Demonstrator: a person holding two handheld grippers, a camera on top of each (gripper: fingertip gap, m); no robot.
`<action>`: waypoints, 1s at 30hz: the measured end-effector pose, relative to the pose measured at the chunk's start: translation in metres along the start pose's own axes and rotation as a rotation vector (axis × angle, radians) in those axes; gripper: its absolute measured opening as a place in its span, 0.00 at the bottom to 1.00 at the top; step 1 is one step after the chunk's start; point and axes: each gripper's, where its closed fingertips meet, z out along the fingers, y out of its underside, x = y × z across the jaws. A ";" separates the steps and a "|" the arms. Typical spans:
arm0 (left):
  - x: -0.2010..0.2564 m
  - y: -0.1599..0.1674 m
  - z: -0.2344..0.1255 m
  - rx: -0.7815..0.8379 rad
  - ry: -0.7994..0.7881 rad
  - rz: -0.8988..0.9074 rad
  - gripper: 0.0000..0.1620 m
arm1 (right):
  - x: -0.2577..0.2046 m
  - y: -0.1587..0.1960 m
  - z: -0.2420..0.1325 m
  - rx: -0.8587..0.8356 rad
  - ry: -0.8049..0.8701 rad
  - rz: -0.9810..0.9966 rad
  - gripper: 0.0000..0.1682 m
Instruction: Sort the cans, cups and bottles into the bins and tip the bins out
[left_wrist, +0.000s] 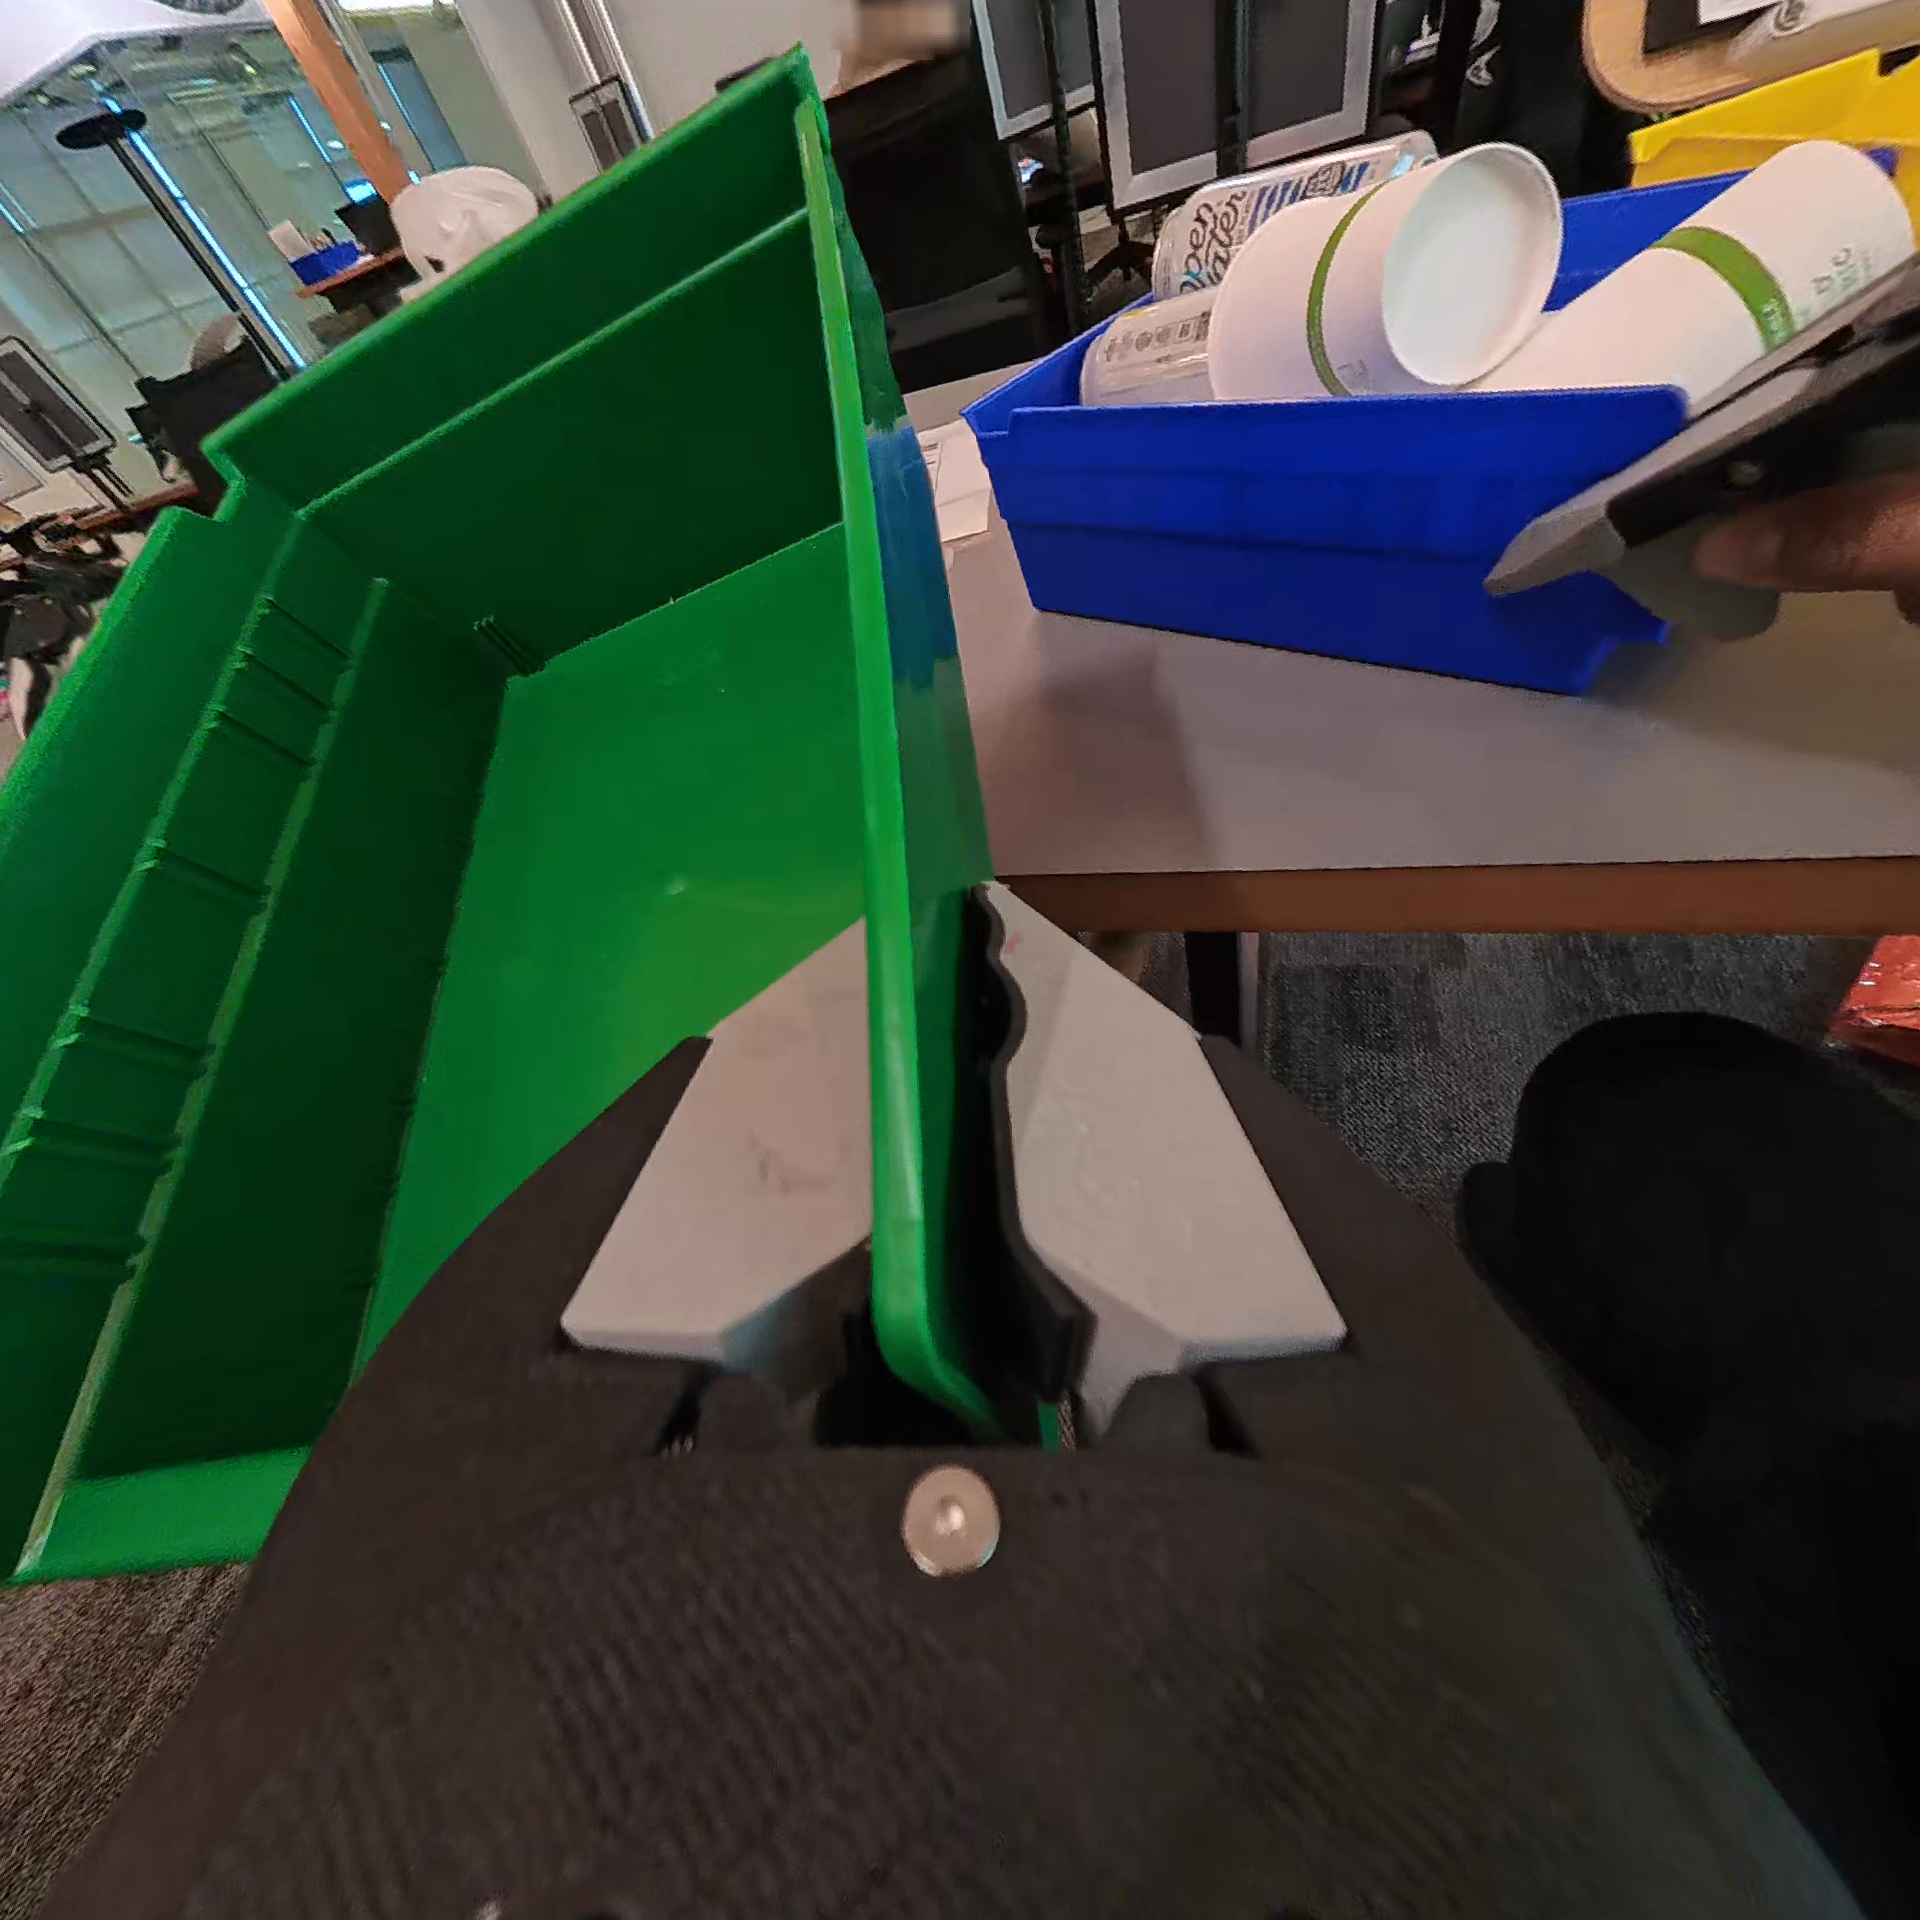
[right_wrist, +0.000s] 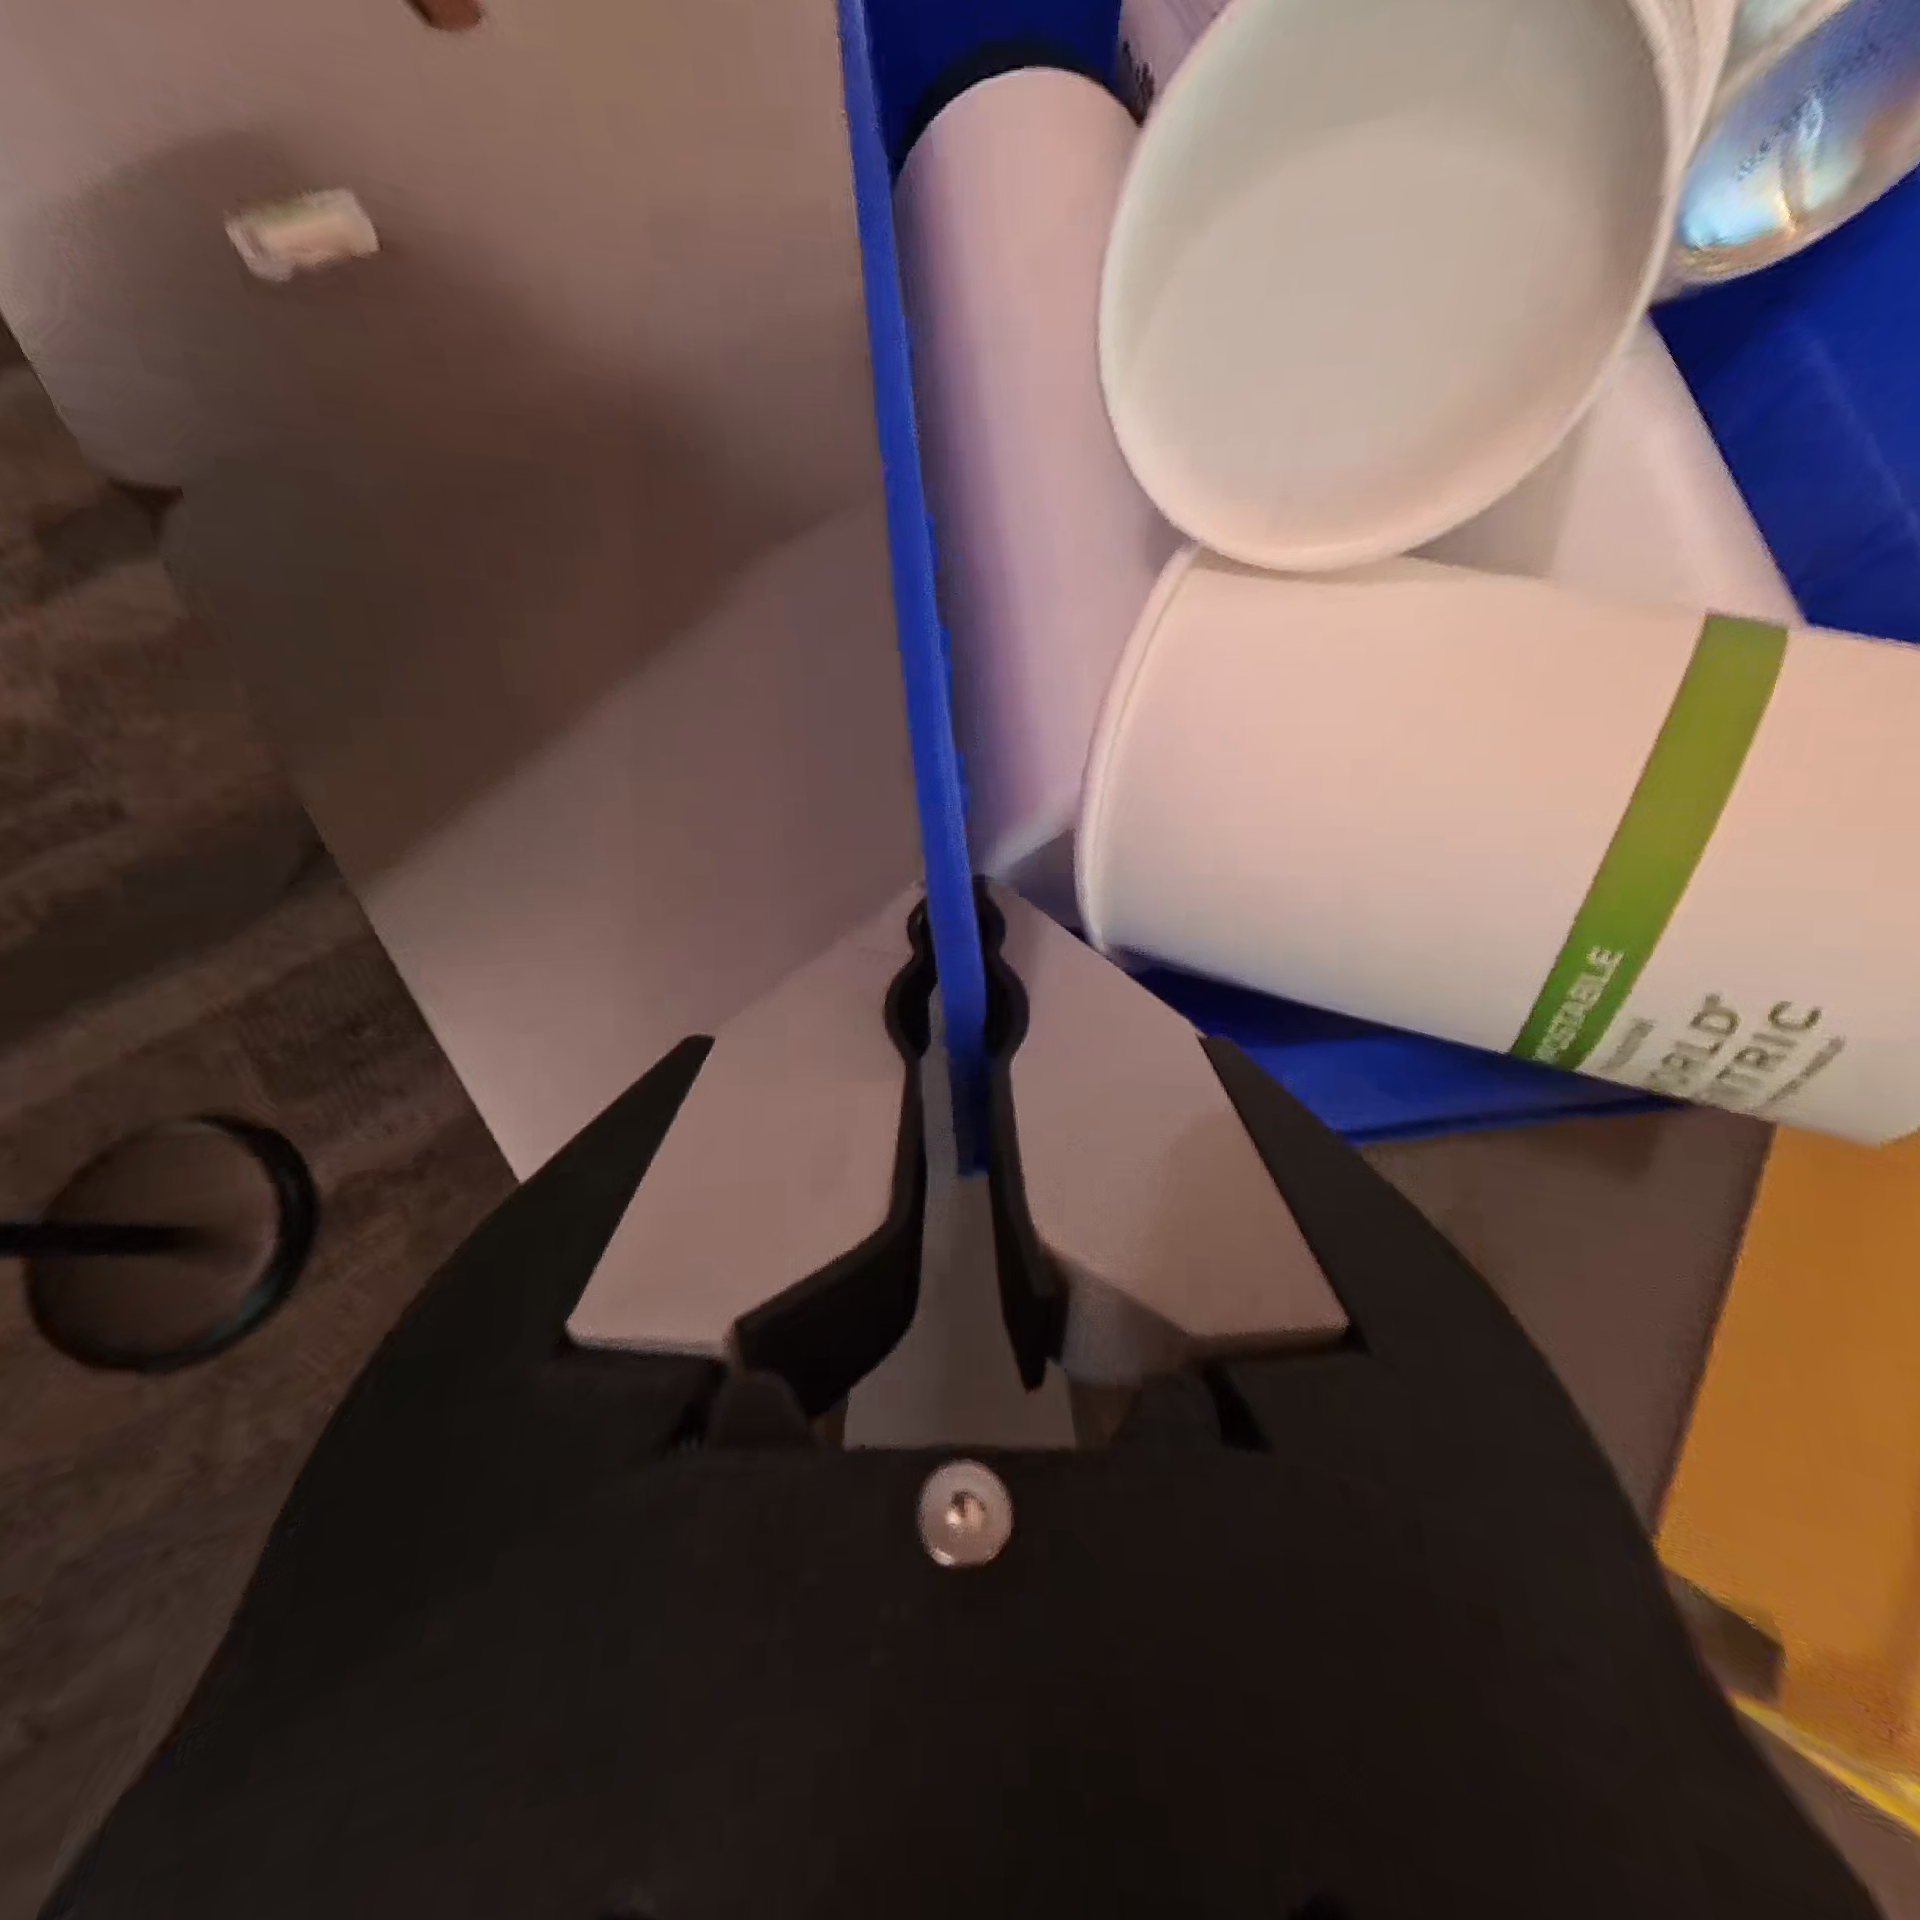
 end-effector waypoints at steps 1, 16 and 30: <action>0.002 -0.001 0.001 -0.001 0.003 0.002 0.02 | 0.000 -0.003 0.002 0.019 0.002 0.055 0.02; 0.001 -0.001 0.003 0.026 0.002 -0.011 0.01 | -0.042 -0.020 -0.049 0.053 -0.158 -0.195 0.18; 0.017 -0.025 -0.007 0.123 0.016 0.078 0.01 | 0.029 0.031 -0.029 -0.265 -0.114 -1.093 0.00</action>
